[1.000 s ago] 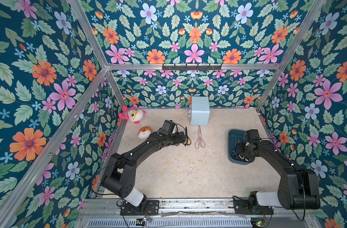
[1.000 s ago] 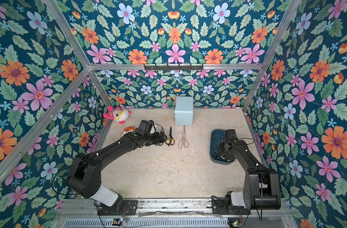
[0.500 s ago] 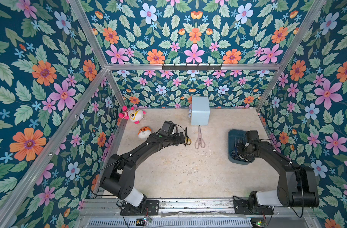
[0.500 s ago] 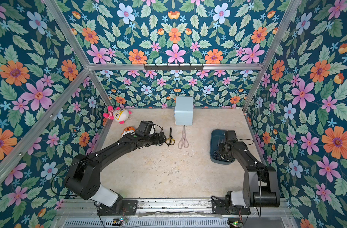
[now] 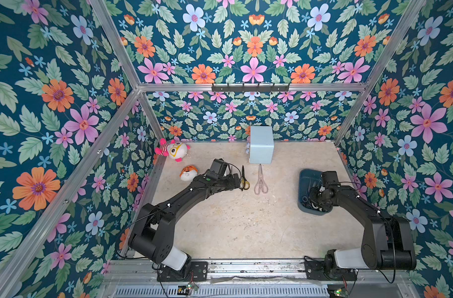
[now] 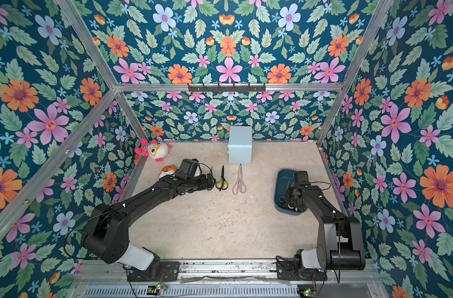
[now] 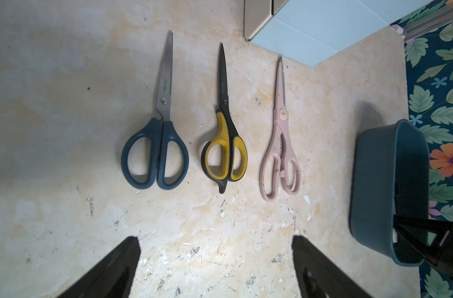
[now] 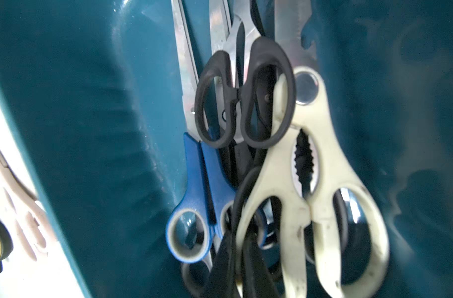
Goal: Take the scissors out of the storage box
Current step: Pick up the scissors from the storage box.
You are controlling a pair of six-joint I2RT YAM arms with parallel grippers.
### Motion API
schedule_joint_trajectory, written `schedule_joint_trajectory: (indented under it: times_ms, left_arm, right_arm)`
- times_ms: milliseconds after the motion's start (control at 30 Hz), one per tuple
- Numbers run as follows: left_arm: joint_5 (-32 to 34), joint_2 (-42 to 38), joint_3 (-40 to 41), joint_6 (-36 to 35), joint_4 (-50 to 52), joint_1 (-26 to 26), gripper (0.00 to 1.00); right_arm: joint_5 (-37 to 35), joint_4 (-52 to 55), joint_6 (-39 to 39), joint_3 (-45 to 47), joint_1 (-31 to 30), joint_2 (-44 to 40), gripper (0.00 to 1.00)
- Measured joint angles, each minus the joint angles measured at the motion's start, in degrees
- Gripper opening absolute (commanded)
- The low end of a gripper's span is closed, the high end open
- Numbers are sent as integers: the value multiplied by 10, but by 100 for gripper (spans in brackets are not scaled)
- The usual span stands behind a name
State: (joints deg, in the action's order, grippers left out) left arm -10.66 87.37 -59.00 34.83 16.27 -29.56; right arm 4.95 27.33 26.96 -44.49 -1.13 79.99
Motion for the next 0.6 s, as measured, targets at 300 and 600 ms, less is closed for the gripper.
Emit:
schedule_joint_trajectory:
  times_ms: [300,600]
  left_arm:
    - [1,-2,0,9,0,0,96]
    - [10,-1,1,13,0,0,97]
  right_arm:
    - [-5,42,-25,-41,0,-38,0]
    - [29,69,-39,-89,0,-93,0]
